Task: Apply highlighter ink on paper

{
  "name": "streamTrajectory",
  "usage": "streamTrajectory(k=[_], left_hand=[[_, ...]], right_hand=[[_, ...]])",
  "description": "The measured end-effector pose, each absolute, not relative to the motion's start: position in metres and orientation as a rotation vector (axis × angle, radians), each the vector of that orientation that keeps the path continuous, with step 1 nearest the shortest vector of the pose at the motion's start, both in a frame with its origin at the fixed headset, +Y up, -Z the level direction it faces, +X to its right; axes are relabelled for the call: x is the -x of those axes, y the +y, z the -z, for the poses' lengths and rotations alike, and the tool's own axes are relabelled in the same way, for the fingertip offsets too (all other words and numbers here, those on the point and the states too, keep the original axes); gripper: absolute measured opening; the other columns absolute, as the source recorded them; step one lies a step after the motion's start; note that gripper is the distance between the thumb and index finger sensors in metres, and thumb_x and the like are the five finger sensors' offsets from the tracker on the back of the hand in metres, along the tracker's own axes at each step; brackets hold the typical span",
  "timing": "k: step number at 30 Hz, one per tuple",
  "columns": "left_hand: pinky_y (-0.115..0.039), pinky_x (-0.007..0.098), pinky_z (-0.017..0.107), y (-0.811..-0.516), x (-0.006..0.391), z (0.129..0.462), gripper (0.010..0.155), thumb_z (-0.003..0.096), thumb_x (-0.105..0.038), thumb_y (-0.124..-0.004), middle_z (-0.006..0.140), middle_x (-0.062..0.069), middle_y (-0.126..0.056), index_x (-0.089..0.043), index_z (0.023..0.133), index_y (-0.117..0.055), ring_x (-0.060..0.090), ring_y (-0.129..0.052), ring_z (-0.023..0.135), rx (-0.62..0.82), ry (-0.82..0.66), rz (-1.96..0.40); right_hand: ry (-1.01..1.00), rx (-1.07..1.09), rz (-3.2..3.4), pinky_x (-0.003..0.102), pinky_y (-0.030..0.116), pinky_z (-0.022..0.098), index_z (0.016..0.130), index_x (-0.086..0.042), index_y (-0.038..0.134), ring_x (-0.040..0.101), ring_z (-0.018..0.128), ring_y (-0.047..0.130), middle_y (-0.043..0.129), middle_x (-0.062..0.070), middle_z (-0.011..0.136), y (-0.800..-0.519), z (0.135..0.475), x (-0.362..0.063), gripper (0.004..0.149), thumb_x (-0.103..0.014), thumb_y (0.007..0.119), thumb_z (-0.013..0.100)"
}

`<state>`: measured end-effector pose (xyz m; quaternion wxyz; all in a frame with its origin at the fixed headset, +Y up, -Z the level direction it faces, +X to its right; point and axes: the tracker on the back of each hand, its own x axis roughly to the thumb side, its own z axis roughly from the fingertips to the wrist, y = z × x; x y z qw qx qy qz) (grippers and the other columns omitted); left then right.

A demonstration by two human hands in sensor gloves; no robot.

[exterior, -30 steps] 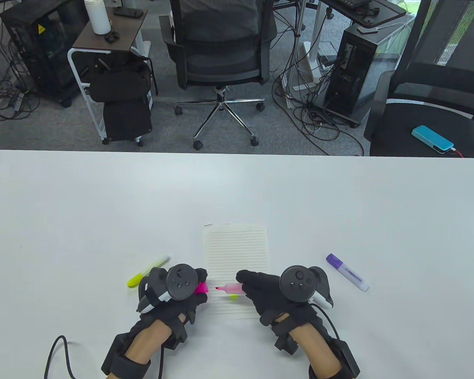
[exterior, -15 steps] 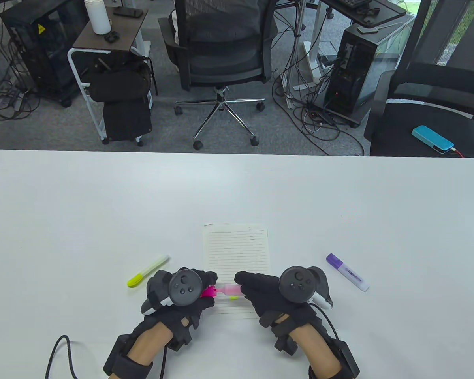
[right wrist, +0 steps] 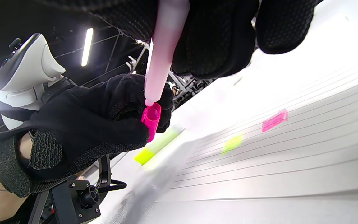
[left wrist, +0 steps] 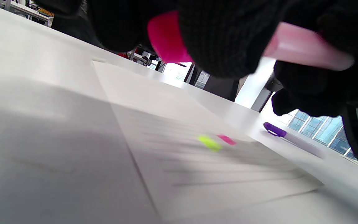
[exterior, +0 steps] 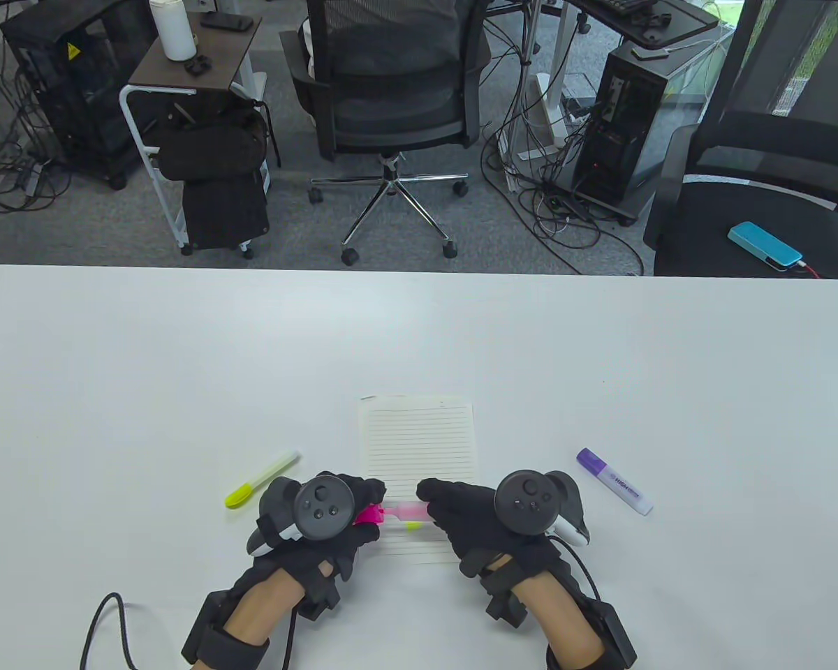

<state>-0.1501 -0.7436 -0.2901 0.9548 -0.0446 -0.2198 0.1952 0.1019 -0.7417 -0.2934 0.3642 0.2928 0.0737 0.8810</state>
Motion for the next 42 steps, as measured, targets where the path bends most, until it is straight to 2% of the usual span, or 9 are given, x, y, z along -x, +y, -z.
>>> streamTrajectory(k=[11,16,20,24,27,31,35,40,42], left_hand=[[-0.059,0.064,0.067,-0.743,0.149,0.290,0.065,0.0351,-0.036,-0.090,0.090,0.004,-0.078,-0.020,0.094,-0.069,0.033,-0.079,0.081,0.091,-0.478,-0.435],[-0.064,0.065,0.066,-0.738,0.145,0.284,0.065,0.0350,-0.037,-0.091,0.089,0.004,-0.079,-0.021,0.094,-0.070,0.033,-0.085,0.079,0.004,-0.562,-0.484],[-0.082,0.054,0.057,-0.734,0.149,0.285,0.065,0.0359,-0.042,-0.088,0.088,0.003,-0.074,-0.027,0.096,-0.068,0.020,-0.100,0.064,-0.046,-0.591,-0.609],[-0.081,0.051,0.054,-0.736,0.147,0.285,0.065,0.0381,-0.045,-0.086,0.090,0.005,-0.067,-0.024,0.096,-0.066,0.012,-0.093,0.055,0.056,-0.584,-0.800],[-0.084,0.047,0.049,-0.740,0.149,0.285,0.066,0.0348,-0.057,-0.084,0.090,0.006,-0.067,-0.025,0.091,-0.071,0.009,-0.092,0.047,0.059,-0.502,-0.796],[-0.084,0.046,0.048,-0.745,0.150,0.287,0.063,0.0349,-0.059,-0.080,0.093,0.010,-0.066,-0.023,0.086,-0.079,0.008,-0.092,0.046,0.173,-0.466,-0.794],[-0.089,0.043,0.042,-0.743,0.146,0.285,0.058,0.0332,-0.052,-0.083,0.090,0.010,-0.071,-0.015,0.078,-0.086,0.007,-0.094,0.039,0.072,-0.470,-0.866],[-0.094,0.037,0.034,-0.732,0.143,0.278,0.055,0.0335,-0.049,-0.080,0.089,0.007,-0.068,-0.014,0.075,-0.084,0.002,-0.094,0.035,-0.041,-0.513,-0.776],[-0.095,0.035,0.031,-0.735,0.141,0.279,0.054,0.0332,-0.049,-0.079,0.088,0.006,-0.069,-0.014,0.074,-0.084,0.001,-0.094,0.033,-0.031,-0.512,-0.771]], right_hand=[[0.202,-0.760,-2.272,0.063,0.067,0.061,0.103,-0.017,0.068,0.035,0.057,0.091,0.086,0.016,0.083,-0.742,0.293,-0.100,0.042,-0.032,0.070,0.064],[0.213,-0.775,-2.230,0.063,0.067,0.062,0.103,-0.018,0.067,0.035,0.058,0.090,0.085,0.016,0.084,-0.745,0.291,-0.095,0.042,-0.032,0.069,0.064],[0.153,-0.792,-2.154,0.063,0.066,0.062,0.104,-0.017,0.066,0.034,0.058,0.090,0.084,0.015,0.084,-0.741,0.290,-0.096,0.043,-0.032,0.069,0.064],[0.130,-0.846,-2.076,0.063,0.066,0.063,0.104,-0.016,0.065,0.034,0.059,0.089,0.084,0.015,0.084,-0.739,0.286,-0.089,0.043,-0.032,0.067,0.064],[0.142,-0.895,-2.099,0.063,0.066,0.063,0.104,-0.011,0.061,0.033,0.059,0.089,0.082,0.015,0.085,-0.740,0.281,-0.081,0.045,-0.032,0.065,0.064],[0.085,-0.929,-2.134,0.063,0.065,0.064,0.104,-0.012,0.061,0.034,0.059,0.088,0.082,0.015,0.084,-0.741,0.277,-0.075,0.044,-0.031,0.065,0.064],[0.066,-0.912,-2.124,0.063,0.066,0.063,0.104,-0.013,0.059,0.034,0.058,0.086,0.080,0.015,0.084,-0.741,0.276,-0.075,0.044,-0.030,0.063,0.063],[0.019,-0.913,-2.096,0.059,0.071,0.058,0.104,-0.013,0.057,0.031,0.047,0.086,0.077,0.017,0.084,-0.738,0.271,-0.072,0.044,-0.028,0.062,0.063],[0.004,-0.938,-2.133,0.059,0.072,0.056,0.104,-0.012,0.056,0.030,0.045,0.086,0.077,0.017,0.083,-0.736,0.270,-0.070,0.045,-0.028,0.061,0.062]])
